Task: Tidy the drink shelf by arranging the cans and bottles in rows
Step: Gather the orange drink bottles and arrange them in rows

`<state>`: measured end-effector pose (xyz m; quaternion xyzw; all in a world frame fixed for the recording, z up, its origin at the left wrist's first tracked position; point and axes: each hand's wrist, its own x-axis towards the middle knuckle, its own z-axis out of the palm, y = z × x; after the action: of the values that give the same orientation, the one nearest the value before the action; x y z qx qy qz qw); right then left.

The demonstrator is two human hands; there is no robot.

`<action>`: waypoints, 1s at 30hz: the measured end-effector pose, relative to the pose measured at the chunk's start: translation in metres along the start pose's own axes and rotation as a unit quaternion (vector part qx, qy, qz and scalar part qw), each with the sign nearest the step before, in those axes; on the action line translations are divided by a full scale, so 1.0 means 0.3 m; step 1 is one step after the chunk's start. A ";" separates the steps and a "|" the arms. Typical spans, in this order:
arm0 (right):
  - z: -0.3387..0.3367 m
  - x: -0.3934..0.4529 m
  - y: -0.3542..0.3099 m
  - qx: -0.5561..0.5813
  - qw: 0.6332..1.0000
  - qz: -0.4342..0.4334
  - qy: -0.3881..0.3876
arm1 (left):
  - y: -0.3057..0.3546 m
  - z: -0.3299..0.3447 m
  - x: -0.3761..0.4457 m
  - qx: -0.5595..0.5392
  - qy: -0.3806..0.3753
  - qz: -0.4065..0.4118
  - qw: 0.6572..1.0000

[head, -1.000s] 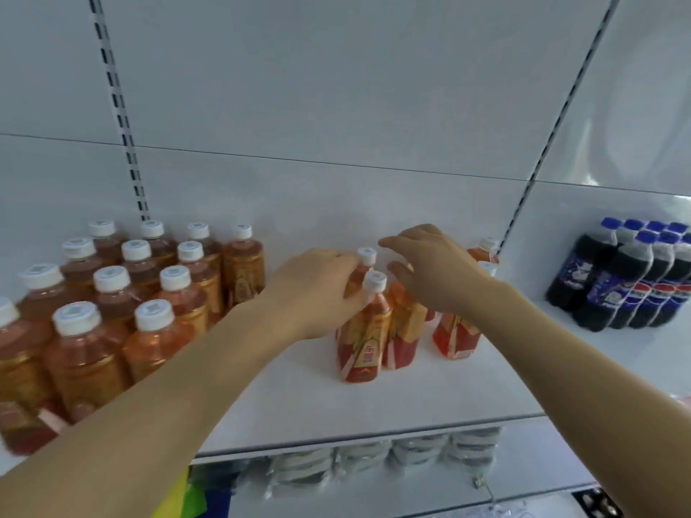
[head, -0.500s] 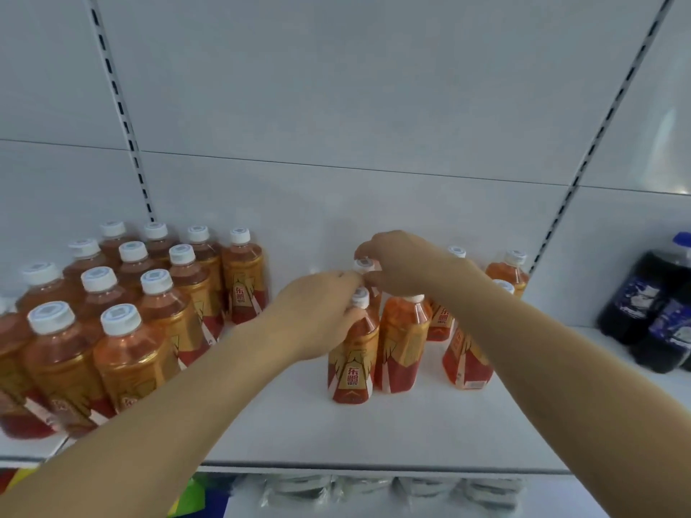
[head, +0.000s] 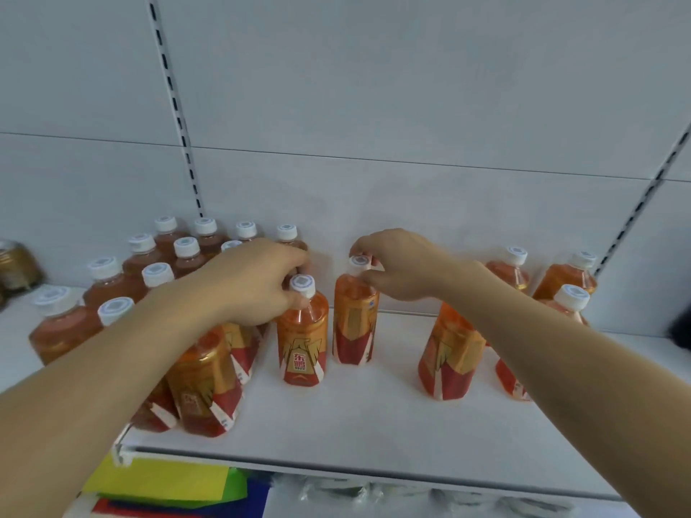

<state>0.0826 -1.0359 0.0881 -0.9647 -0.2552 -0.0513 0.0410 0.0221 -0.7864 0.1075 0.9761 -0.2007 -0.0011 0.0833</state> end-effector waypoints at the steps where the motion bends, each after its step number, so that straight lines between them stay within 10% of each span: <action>1: 0.001 0.017 -0.017 0.004 1.000 -0.005 0.001 | -0.017 -0.005 -0.005 0.000 0.000 -0.003 1.000; 30: 0.086 0.287 -0.228 -0.017 0.998 -0.035 0.058 | -0.191 -0.042 0.025 0.005 -0.018 0.020 1.000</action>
<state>0.1252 -0.9320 0.0766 -0.9512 -0.2846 -0.1133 0.0377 0.0518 -0.7355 0.1107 0.9720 -0.2220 -0.0160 0.0746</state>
